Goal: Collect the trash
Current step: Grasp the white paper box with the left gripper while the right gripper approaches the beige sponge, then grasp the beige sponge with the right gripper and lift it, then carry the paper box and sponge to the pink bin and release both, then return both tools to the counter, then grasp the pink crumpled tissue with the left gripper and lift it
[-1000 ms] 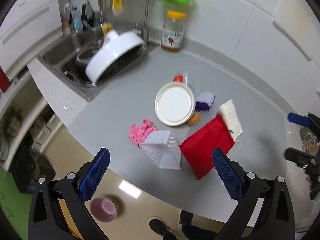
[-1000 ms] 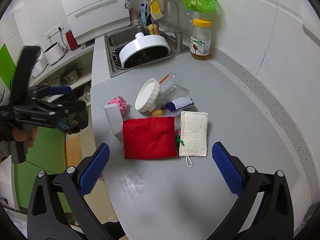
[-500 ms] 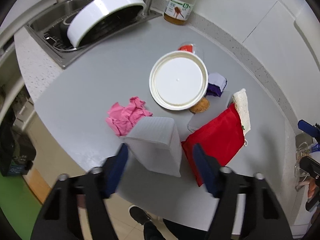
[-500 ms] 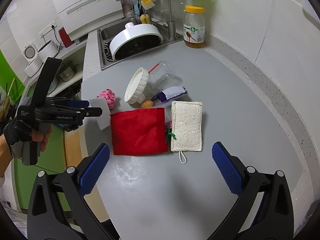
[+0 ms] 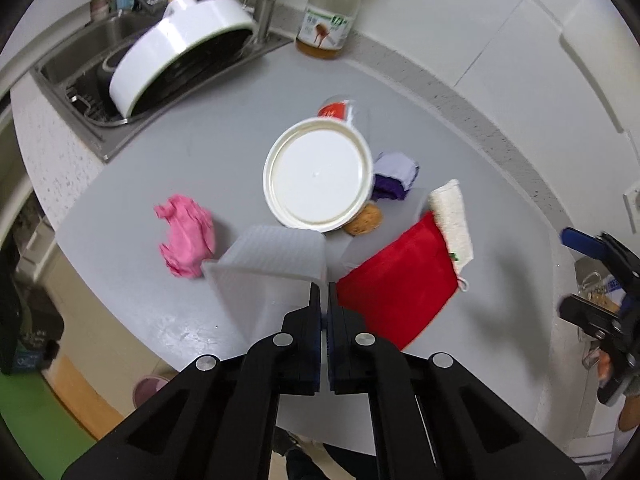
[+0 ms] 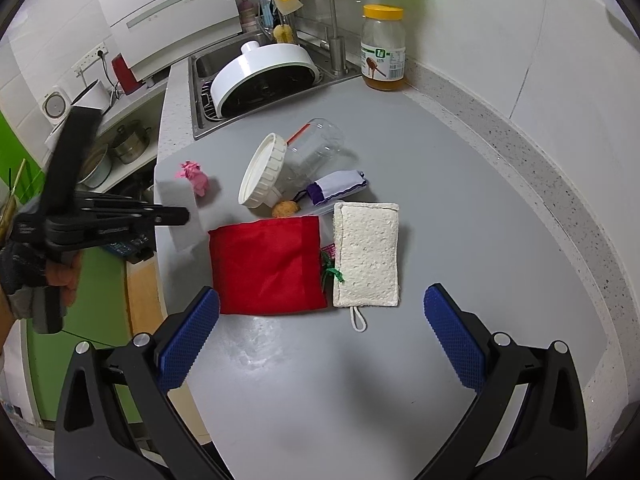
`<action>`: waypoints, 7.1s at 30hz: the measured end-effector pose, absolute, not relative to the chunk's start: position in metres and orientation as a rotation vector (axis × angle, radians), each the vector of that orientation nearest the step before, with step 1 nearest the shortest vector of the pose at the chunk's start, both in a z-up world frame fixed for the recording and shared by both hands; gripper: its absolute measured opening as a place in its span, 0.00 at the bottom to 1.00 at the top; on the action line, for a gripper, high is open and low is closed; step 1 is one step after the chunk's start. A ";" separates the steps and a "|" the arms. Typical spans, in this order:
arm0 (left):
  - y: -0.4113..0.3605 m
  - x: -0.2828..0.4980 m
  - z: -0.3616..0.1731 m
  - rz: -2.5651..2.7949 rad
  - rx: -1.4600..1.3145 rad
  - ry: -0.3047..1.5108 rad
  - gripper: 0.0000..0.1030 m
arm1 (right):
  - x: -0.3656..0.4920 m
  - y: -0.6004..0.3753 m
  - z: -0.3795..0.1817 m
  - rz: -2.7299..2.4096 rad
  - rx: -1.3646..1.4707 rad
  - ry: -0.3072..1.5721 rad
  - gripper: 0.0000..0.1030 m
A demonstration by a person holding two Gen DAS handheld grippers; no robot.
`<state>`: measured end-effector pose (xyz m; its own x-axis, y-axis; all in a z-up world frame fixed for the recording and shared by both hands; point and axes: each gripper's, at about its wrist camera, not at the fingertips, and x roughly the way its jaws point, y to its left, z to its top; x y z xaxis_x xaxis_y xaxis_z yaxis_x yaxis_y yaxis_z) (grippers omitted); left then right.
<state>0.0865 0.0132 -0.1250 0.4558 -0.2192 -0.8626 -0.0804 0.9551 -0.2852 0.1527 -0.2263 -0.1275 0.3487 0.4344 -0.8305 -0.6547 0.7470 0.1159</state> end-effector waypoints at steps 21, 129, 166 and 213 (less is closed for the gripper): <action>0.008 0.060 -0.046 -0.108 -0.249 0.936 0.02 | 0.240 -0.199 -0.209 0.593 -0.330 1.073 0.97; 0.256 -0.338 -0.443 0.808 -0.825 0.790 0.94 | -0.141 0.161 -0.501 1.446 -0.749 1.008 0.96; 0.028 -0.033 -0.045 0.128 -0.364 0.874 0.94 | 0.104 -0.229 -0.090 0.822 -0.253 0.888 0.97; 0.055 0.111 -0.129 0.018 -0.284 1.069 0.38 | 0.181 -0.183 -0.172 0.762 -0.240 1.080 0.97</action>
